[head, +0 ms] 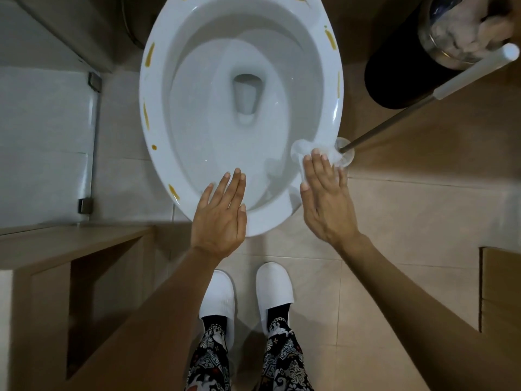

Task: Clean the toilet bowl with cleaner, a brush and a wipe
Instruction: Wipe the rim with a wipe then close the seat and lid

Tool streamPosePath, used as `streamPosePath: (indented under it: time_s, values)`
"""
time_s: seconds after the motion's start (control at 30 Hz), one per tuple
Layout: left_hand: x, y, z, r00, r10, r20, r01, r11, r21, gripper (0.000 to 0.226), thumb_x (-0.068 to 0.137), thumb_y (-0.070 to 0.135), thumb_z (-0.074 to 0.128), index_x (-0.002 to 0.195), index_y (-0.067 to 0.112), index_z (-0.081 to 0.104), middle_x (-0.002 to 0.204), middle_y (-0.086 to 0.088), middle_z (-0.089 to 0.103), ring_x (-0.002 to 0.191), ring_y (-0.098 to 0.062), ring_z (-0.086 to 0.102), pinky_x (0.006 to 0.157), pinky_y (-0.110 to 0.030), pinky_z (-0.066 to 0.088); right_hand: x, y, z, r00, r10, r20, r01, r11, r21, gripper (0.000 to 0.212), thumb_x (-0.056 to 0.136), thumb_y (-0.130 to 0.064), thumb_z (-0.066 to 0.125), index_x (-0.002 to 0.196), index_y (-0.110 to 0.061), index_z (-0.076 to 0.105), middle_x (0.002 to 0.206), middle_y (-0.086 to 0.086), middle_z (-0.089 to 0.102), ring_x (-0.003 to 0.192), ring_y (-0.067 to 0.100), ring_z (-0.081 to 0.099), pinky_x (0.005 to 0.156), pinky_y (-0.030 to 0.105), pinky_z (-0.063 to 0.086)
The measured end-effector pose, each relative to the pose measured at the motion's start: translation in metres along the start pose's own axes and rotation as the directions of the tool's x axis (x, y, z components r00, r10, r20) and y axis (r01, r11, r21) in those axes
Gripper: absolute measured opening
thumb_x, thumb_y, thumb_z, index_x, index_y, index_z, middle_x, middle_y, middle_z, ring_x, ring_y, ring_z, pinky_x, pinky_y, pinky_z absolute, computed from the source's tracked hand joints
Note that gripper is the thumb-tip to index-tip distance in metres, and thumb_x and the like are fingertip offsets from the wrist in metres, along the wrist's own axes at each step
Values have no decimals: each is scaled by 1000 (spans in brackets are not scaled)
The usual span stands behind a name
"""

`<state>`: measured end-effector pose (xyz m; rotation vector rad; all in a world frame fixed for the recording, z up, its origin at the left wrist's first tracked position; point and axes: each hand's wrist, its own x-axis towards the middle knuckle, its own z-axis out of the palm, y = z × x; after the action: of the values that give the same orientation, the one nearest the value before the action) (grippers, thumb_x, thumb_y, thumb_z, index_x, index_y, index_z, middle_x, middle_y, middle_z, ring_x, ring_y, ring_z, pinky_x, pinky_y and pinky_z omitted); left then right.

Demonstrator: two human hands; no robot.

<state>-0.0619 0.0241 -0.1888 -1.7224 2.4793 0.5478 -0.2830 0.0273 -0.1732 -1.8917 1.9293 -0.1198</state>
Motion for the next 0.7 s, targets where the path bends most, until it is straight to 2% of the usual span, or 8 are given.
streamPosePath:
  time_s: [0.2, 0.37, 0.47, 0.57, 0.7]
  values:
    - [0, 0, 0, 1000, 1, -9, -1, 1000, -5, 58, 93, 26, 24, 147, 8, 32, 154, -5, 30, 141, -20, 29, 112, -38, 19, -54, -29, 25, 996, -51, 72, 47, 997, 60, 56, 100, -34, 14, 153, -15, 17, 160, -1, 11, 149, 12, 3, 121, 40, 2]
    - [-1, 0, 1, 1000, 3, -14, -3, 1000, 0, 57, 94, 26, 24, 147, 8, 31, 154, -5, 29, 142, -20, 29, 112, -38, 20, -82, -55, 38, 980, -169, 104, 160, 983, 90, 53, 100, -26, 23, 152, -13, 23, 160, 2, 15, 149, 13, 6, 122, 39, 3]
    - [-1, -1, 1, 1000, 1, -14, -2, 1000, -7, 57, 95, 27, 22, 147, 8, 32, 154, -5, 30, 142, -21, 29, 112, -40, 23, -79, -49, 35, 971, -210, 116, 206, 977, 49, 53, 100, -25, 22, 151, -14, 26, 159, 0, 17, 148, 11, 9, 121, 40, 5]
    - [0, -1, 2, 1000, 4, -12, -4, 1000, -12, 57, 94, 27, 23, 147, 8, 31, 154, -5, 29, 142, -20, 28, 112, -40, 23, -71, -41, 32, 971, -206, 119, 206, 978, 10, 53, 99, -25, 23, 151, -15, 26, 159, 0, 18, 148, 11, 10, 121, 41, 6]
    - [0, -2, 2, 1000, 1, -2, -1, 1000, -6, 57, 94, 28, 21, 148, 8, 31, 154, -5, 29, 142, -21, 28, 112, -40, 23, -75, -50, 36, 974, -198, 111, 195, 980, 43, 54, 99, -26, 26, 151, -13, 25, 160, 2, 17, 149, 13, 9, 121, 40, 5]
